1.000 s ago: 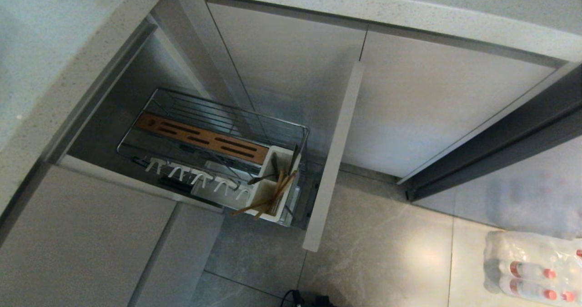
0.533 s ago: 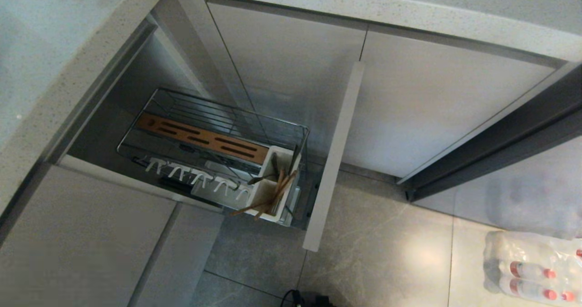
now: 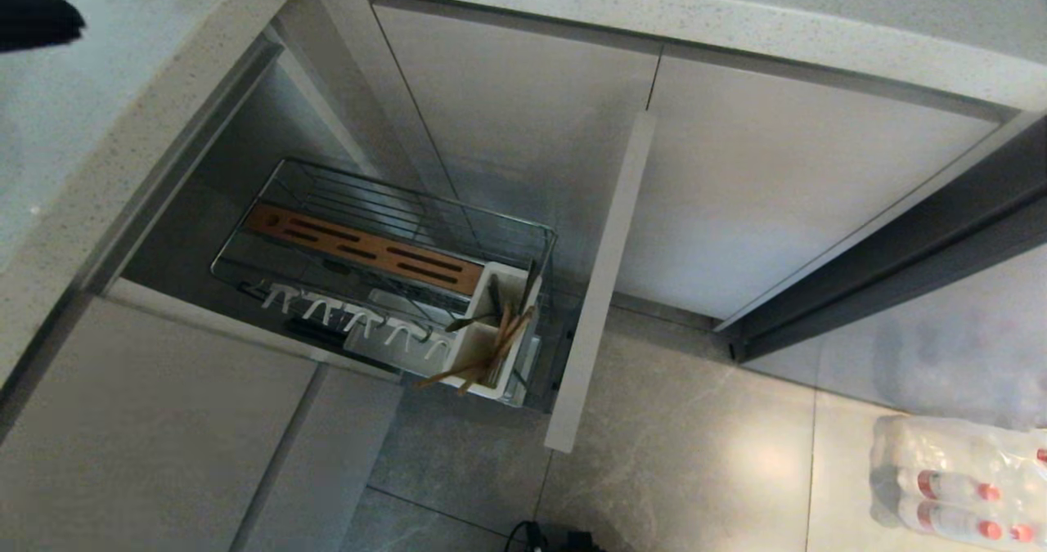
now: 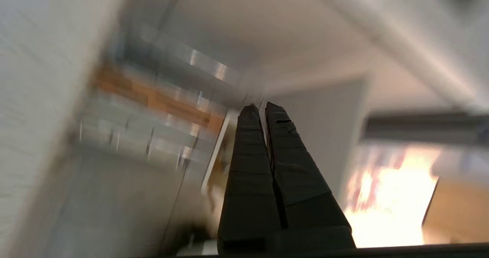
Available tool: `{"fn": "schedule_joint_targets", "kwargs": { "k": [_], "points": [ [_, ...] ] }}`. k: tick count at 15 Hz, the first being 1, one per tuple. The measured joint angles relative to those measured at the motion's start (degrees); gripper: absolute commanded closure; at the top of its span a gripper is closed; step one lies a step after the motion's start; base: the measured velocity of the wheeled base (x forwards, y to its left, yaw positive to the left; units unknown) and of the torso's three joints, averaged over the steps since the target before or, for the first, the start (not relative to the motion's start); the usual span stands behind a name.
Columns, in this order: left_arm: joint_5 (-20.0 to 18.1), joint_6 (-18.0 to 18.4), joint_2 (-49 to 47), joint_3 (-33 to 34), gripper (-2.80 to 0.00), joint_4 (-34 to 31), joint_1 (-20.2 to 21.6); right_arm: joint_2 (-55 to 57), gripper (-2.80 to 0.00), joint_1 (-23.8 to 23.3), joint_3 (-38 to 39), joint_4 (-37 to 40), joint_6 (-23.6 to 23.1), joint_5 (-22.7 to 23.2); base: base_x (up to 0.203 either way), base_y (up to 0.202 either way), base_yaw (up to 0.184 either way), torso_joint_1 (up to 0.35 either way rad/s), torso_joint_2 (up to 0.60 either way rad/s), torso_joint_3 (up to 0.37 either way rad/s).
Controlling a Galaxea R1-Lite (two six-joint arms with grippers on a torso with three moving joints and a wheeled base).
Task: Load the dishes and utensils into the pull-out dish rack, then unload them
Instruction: Take the fork out of the cupboard
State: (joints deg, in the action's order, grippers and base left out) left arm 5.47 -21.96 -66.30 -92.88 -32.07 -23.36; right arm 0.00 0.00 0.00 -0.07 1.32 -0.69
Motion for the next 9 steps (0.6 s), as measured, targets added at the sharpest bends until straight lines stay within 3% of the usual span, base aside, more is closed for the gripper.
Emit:
{"fn": "schedule_joint_targets", "kwargs": {
  "k": [4,6,9],
  "points": [
    [-0.35,0.67,-8.0,3.44,0.0,-3.65,-0.59,0.0,0.0,0.0,0.0,0.0,0.0,-0.01,0.0,0.0,0.0,0.0,0.0,0.0],
    [-0.41,4.26,-10.12,9.08,0.0,1.75,-0.84,0.0,0.0,0.0,0.0,0.0,0.0,0.0,0.0,0.0,0.0,0.0,0.0,0.0],
    [-0.43,13.38,-10.84,21.53,0.0,15.14,-1.02,0.0,0.0,0.0,0.0,0.0,0.0,-0.02,0.0,0.0,0.0,0.0,0.0,0.0]
  ]
}}
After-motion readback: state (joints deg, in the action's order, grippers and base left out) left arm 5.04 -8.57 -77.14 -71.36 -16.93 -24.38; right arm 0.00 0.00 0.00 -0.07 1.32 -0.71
